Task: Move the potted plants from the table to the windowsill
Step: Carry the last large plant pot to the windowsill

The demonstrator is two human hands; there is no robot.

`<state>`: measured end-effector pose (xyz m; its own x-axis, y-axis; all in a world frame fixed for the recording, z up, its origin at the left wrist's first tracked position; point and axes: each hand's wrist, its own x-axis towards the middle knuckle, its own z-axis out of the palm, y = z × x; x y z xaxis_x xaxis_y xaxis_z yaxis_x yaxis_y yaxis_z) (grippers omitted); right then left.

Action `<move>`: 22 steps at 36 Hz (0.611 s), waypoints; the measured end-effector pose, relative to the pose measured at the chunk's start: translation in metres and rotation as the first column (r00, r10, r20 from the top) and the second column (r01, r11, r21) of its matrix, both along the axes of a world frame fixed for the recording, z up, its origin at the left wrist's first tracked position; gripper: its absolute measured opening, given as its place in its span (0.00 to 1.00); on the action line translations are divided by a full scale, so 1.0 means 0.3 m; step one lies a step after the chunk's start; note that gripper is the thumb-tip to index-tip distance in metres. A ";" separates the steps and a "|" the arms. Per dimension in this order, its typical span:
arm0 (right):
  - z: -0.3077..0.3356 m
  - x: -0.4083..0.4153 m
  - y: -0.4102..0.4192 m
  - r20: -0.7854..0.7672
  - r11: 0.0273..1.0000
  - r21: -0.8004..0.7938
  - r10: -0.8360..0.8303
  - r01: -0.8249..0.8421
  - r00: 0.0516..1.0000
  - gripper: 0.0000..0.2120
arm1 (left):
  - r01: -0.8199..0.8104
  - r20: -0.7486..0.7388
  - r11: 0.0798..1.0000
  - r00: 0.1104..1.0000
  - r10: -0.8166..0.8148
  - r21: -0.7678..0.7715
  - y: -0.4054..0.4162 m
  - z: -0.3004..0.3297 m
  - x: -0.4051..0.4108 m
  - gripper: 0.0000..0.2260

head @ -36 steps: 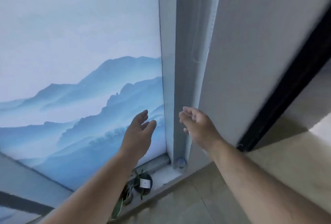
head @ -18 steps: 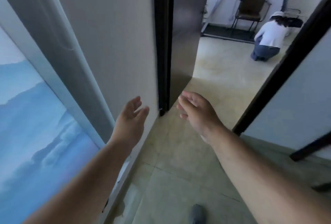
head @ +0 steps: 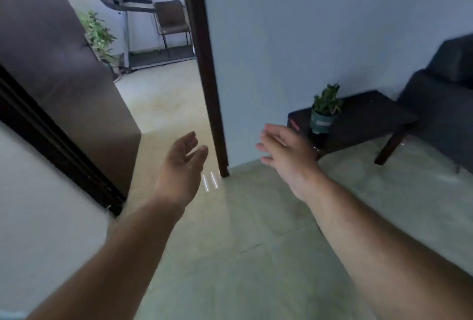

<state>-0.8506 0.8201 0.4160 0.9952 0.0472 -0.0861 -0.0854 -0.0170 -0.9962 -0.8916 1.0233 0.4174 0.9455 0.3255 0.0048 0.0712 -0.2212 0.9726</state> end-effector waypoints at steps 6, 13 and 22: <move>-0.005 0.067 -0.507 -0.041 0.987 0.001 -0.159 0.160 0.986 0.22 | 0.157 -0.043 0.986 0.986 -0.159 -0.055 -0.475 -0.018 0.170 0.21; -0.022 0.097 -0.932 -0.067 0.936 -0.023 -0.353 0.352 0.933 0.24 | 0.339 -0.080 0.940 0.937 -0.341 -0.047 -0.904 -0.027 0.324 0.21; -0.077 0.202 -1.168 -0.112 0.885 -0.086 -0.465 0.458 0.878 0.22 | 0.459 -0.139 0.887 0.876 -0.461 -0.046 -1.174 -0.113 0.545 0.13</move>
<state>-0.7899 0.4697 0.3929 0.8833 -0.4234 -0.2012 -0.2218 0.0006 -0.9751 -0.7281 0.6709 0.3835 0.9789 -0.1474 -0.1415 0.1012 -0.2518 0.9625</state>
